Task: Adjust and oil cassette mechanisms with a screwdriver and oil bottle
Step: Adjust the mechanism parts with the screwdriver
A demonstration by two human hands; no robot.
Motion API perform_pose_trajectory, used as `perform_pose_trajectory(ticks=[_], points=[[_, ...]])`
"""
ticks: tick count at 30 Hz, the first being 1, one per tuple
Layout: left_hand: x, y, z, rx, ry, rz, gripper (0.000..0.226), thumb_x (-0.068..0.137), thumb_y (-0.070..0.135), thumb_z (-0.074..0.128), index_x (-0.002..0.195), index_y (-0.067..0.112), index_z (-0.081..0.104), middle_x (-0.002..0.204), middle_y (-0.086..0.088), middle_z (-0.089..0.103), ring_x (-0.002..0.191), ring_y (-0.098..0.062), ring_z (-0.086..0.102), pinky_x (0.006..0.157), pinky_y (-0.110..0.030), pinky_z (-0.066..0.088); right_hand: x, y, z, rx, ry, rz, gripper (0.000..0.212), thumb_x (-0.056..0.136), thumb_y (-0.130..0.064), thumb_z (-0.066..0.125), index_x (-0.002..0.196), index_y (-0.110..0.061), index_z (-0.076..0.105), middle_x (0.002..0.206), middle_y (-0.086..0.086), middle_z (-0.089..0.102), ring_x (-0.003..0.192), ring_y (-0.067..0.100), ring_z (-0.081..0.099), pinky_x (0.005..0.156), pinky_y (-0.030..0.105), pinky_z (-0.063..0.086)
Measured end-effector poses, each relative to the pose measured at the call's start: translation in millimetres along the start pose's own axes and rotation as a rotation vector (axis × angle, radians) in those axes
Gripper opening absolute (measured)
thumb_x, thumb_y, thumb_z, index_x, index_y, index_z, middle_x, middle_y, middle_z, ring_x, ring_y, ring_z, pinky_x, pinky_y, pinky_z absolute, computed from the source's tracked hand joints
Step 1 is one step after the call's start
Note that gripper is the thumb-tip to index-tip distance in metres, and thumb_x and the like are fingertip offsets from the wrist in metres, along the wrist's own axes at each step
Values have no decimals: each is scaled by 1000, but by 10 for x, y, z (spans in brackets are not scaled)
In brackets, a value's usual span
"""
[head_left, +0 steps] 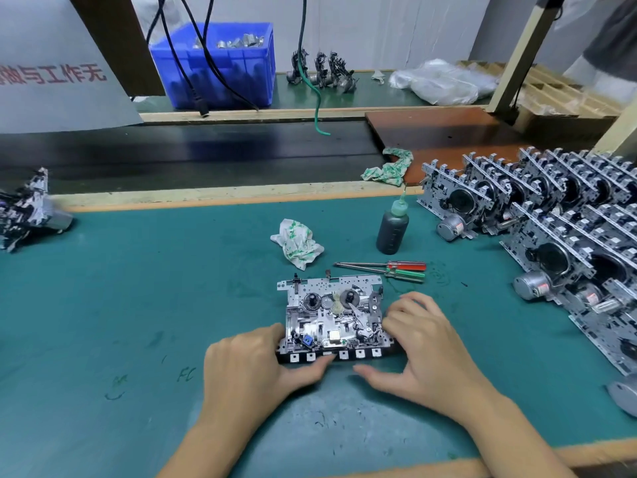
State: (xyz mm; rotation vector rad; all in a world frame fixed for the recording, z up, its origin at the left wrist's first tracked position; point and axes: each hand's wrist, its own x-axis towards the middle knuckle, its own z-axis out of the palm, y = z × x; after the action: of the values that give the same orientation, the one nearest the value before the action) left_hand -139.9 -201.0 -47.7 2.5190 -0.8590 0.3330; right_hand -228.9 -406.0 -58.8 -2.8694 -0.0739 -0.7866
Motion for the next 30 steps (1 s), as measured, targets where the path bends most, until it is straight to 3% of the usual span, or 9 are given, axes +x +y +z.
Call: perform_pose_trajectory(ticks=[3,8,15,18,22,24,28,30], points=[[21,-58,-9,-16,-21,37,60,56,79,46,47,21,34,33,-1,40,31,-22,45,34,-24,28,-9,-9,-3,-15,1,-15,51,74,-59,57,54,-13,49,57,-4,51,66,18,52,90,35,37],[31,-114,-17,-26,-81,61,75,49,91,42,46,17,33,33,1,37,31,-20,41,34,-27,30,7,-48,14,-47,56,26,46,74,-56,55,53,-16,47,53,-6,49,65,16,51,94,38,35],[5,-84,-30,-60,-78,155,64,55,85,46,54,25,24,33,2,38,29,-16,40,33,-20,29,-8,-44,-7,-68,23,57,57,69,-70,53,53,-15,49,57,-5,52,65,18,53,92,35,35],[-13,-71,-36,-81,-68,208,62,58,82,48,56,25,23,33,3,38,29,-14,40,33,-17,29,18,-74,5,-88,48,104,58,68,-68,53,48,-13,51,53,-3,54,63,19,55,90,33,35],[-20,-34,-36,-98,-39,181,57,58,82,45,60,29,23,32,0,38,28,-16,40,33,-15,28,24,6,-43,15,-22,5,48,72,-62,56,56,-20,37,54,-6,46,67,18,51,93,34,35],[-16,-42,-42,-102,-36,161,58,56,83,44,58,30,22,32,-1,39,29,-18,41,34,-16,28,20,14,-44,6,-26,-19,49,75,-58,56,54,-17,42,54,-5,48,65,19,53,93,33,35],[-24,-61,-88,-79,-102,66,69,57,85,42,43,17,40,33,-2,40,32,-24,42,34,-24,31,41,-32,-103,71,-85,24,57,79,-62,51,51,-12,48,53,-3,50,62,19,51,87,32,36],[-37,-56,-123,-174,-86,27,75,62,88,38,47,15,45,37,-3,37,38,-23,34,40,-26,31,68,-76,-181,294,-112,113,53,82,-63,47,52,-19,44,54,-4,45,60,16,45,74,29,37]])
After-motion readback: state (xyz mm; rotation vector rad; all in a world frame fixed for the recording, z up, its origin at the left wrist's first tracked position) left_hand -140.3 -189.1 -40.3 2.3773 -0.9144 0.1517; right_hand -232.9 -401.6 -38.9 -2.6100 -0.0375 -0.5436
